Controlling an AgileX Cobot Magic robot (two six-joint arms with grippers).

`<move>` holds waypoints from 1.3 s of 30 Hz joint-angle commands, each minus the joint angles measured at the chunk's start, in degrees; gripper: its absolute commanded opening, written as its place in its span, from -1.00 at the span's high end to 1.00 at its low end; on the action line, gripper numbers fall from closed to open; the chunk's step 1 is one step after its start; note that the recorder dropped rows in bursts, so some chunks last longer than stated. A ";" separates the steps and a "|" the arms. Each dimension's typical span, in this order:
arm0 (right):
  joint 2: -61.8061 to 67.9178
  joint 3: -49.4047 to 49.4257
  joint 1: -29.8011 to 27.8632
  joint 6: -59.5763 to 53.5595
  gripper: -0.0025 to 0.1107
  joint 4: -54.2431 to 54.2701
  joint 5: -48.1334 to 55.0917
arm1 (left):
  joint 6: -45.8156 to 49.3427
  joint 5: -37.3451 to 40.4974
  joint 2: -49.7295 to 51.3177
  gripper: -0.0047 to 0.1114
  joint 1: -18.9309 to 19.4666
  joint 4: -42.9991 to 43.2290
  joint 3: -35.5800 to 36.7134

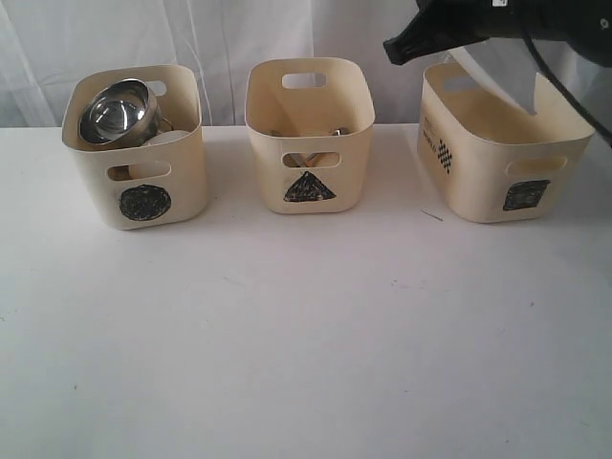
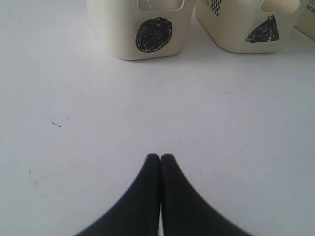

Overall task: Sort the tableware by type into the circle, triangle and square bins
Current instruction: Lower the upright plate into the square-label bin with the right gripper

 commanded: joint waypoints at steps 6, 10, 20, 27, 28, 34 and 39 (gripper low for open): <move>2.50 -0.86 -1.68 -1.06 0.96 -0.80 -6.74 | -0.13 -0.12 -0.29 0.92 0.12 -0.18 0.29; 3.68 -0.86 -2.94 -0.56 0.96 -0.67 -6.61 | -0.13 -0.12 -0.29 0.92 0.12 -0.18 0.29; 4.49 -0.86 -4.80 0.43 0.96 -0.67 -7.42 | -0.13 -0.12 -0.29 0.92 0.12 -0.18 0.29; 4.49 -0.86 -5.76 0.57 0.96 -0.67 -7.42 | -0.13 -0.12 -0.29 0.92 0.12 -0.18 0.29; 4.49 -0.86 -5.88 0.55 0.96 -0.67 -7.42 | -0.13 -0.12 -0.29 0.92 0.12 -0.18 0.29; 5.62 -0.86 -6.28 0.76 0.96 -0.67 -9.89 | -0.13 -0.12 -0.29 0.92 0.12 -0.18 0.29; 7.51 -0.86 -6.28 2.02 0.96 -0.87 -13.21 | -0.13 -0.12 -0.29 0.92 0.12 -0.18 0.29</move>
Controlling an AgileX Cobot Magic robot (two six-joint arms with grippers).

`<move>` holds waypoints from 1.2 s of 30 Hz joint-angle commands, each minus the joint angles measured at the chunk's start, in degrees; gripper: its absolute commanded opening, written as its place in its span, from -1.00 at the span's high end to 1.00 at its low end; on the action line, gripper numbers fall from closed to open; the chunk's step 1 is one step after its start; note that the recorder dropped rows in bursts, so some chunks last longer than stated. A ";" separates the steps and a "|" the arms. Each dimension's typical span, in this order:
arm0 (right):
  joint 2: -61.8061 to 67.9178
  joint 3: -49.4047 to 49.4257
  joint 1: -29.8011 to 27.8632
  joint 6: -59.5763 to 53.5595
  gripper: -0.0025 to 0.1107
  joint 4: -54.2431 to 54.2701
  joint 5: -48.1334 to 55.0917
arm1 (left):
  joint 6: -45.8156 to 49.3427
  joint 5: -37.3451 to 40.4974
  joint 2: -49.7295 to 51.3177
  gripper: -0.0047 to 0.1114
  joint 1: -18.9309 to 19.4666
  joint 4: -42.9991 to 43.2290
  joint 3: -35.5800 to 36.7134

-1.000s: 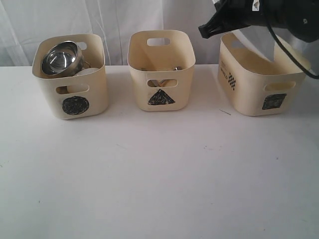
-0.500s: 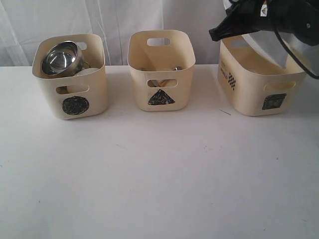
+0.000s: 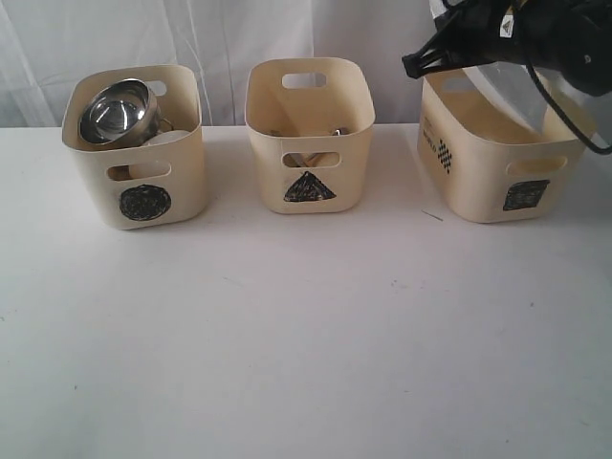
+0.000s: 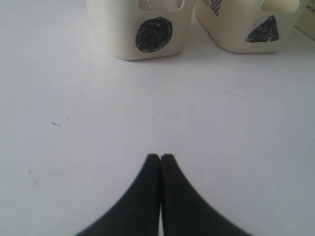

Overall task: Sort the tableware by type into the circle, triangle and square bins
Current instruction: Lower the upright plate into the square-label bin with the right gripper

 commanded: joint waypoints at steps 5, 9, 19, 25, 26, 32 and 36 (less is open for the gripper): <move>2.42 -0.86 -0.57 -0.34 0.96 -1.22 -7.84 | -0.13 -0.12 -0.29 0.92 0.12 -0.18 0.29; 3.06 -0.86 -0.57 -0.34 0.96 -1.11 -8.66 | -0.13 -0.12 -0.29 0.92 0.12 -0.18 0.29; 3.34 -0.86 -0.62 -0.44 0.78 -0.79 -9.82 | -0.13 -0.12 -0.29 0.92 0.12 -0.18 0.29; 3.34 -0.86 -0.62 -0.79 0.70 -0.04 -9.91 | -0.13 -0.12 -0.29 0.92 0.12 -0.18 0.29; 3.34 -0.86 -0.62 -0.79 0.70 0.28 -9.91 | -0.13 -0.12 -0.29 0.92 0.12 -0.18 0.29; 2.11 -0.86 -0.62 -0.79 0.70 1.74 -9.82 | -0.13 -0.12 -0.29 0.92 0.12 -0.18 0.29; -3.27 -0.86 -0.62 1.45 0.70 2.53 -4.19 | -0.13 -0.12 -0.29 0.92 0.12 -0.18 0.29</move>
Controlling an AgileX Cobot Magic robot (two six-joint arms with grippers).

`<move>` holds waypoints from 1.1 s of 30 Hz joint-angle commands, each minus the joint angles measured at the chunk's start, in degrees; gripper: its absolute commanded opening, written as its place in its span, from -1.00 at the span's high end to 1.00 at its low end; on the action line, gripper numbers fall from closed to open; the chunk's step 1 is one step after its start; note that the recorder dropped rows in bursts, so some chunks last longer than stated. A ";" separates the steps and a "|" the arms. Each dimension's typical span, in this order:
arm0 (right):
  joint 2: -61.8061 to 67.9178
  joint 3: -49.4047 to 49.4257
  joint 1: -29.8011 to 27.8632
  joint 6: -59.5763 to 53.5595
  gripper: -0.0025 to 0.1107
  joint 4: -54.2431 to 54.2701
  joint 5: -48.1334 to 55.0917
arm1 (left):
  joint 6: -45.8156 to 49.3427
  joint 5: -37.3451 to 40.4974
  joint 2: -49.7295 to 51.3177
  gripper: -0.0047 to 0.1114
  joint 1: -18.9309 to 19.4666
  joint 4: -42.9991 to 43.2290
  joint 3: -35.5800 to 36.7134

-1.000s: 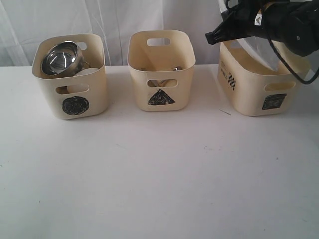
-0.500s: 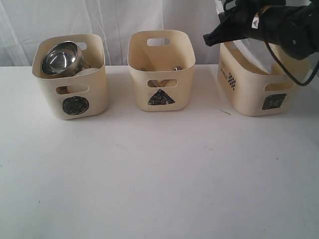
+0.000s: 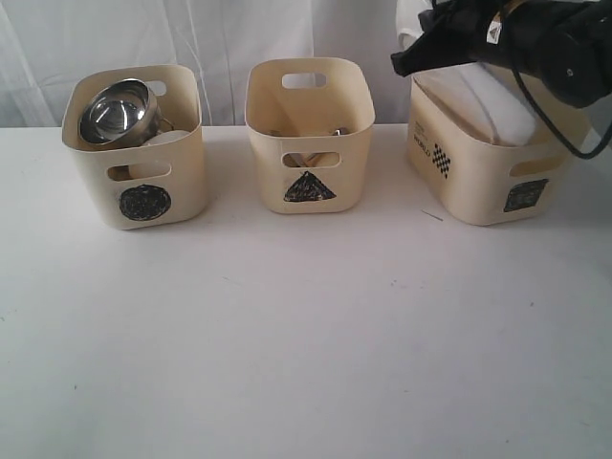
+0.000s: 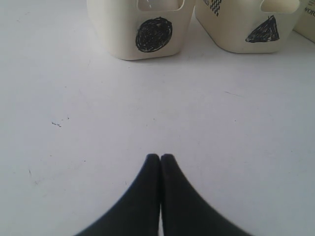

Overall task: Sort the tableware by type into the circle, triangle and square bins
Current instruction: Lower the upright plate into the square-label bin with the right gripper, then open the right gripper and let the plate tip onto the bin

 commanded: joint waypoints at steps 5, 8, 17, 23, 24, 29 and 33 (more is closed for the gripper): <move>-10.65 -0.50 -0.49 2.60 0.70 0.87 13.18 | -0.13 -0.12 -0.29 0.92 0.12 -0.18 0.29; -11.54 -0.50 -0.49 2.73 0.70 0.87 13.81 | -0.13 -0.12 -0.29 0.92 0.12 -0.18 0.29; -10.30 -0.50 -0.49 3.48 0.70 0.92 11.83 | -0.13 -0.12 -0.29 0.92 0.12 -0.18 0.29; -8.40 -0.50 -0.49 3.21 0.70 0.79 10.54 | -0.13 -0.12 -0.29 0.92 0.12 -0.18 0.29; -7.86 -0.50 -0.49 2.95 0.70 0.79 9.89 | -0.13 -0.12 -0.29 0.92 0.12 -0.18 0.29; -5.13 -0.50 -0.49 2.79 0.70 0.66 7.36 | -0.13 -0.12 -0.29 0.92 0.12 -0.18 0.29; -3.61 -0.50 -0.49 2.79 0.65 0.79 7.09 | -0.13 -0.12 -0.29 0.92 0.12 -0.18 0.29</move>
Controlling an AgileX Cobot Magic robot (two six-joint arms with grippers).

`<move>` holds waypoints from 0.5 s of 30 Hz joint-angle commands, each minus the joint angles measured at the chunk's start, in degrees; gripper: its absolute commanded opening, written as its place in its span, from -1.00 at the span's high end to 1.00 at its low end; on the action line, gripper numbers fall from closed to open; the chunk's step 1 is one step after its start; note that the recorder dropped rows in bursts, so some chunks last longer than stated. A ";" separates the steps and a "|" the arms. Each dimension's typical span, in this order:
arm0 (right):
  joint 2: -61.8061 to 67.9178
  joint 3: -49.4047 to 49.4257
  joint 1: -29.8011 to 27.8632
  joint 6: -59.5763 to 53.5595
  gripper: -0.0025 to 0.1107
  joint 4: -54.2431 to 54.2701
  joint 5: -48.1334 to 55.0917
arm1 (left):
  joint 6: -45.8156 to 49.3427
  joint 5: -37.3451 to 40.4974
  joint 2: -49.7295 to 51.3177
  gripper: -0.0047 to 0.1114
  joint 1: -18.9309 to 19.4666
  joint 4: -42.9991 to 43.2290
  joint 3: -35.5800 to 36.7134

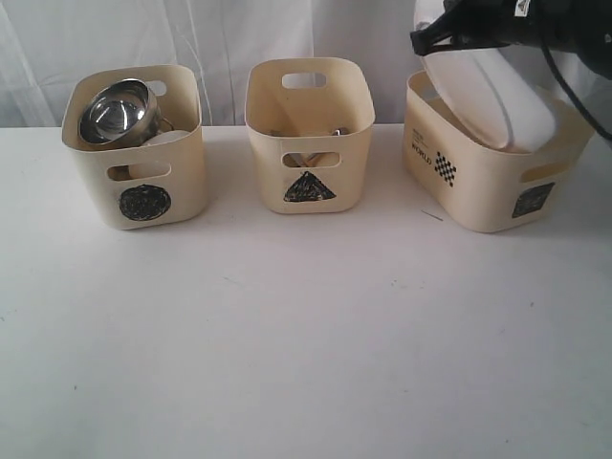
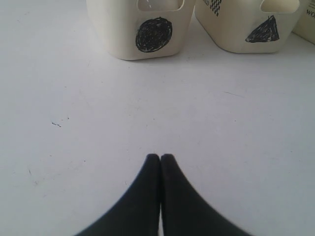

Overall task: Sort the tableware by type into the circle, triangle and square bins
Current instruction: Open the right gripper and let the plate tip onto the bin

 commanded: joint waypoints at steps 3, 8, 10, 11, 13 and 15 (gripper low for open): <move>1.19 -0.50 -0.38 -0.38 0.49 -0.12 -2.89 | -0.13 -0.12 -0.29 0.92 0.12 -0.18 0.29; 1.19 -0.50 -0.99 -0.38 0.30 0.63 -3.53 | -0.13 -0.12 -0.29 0.92 0.12 -0.18 0.29; 1.07 -0.50 -0.99 -0.38 0.30 1.02 -3.42 | -0.13 -0.12 -0.29 0.92 0.12 -0.18 0.29; 1.07 -0.50 -1.04 -0.38 0.30 1.16 -3.41 | -0.13 -0.12 -0.29 0.92 0.12 -0.18 0.29; 0.82 -0.50 -1.04 -0.38 0.30 1.16 -3.18 | -0.13 -0.12 -0.29 0.92 0.12 -0.18 0.29; 0.57 -0.50 -1.04 -0.38 0.30 1.16 -3.18 | -0.13 -0.12 -0.29 0.92 0.12 -0.18 0.29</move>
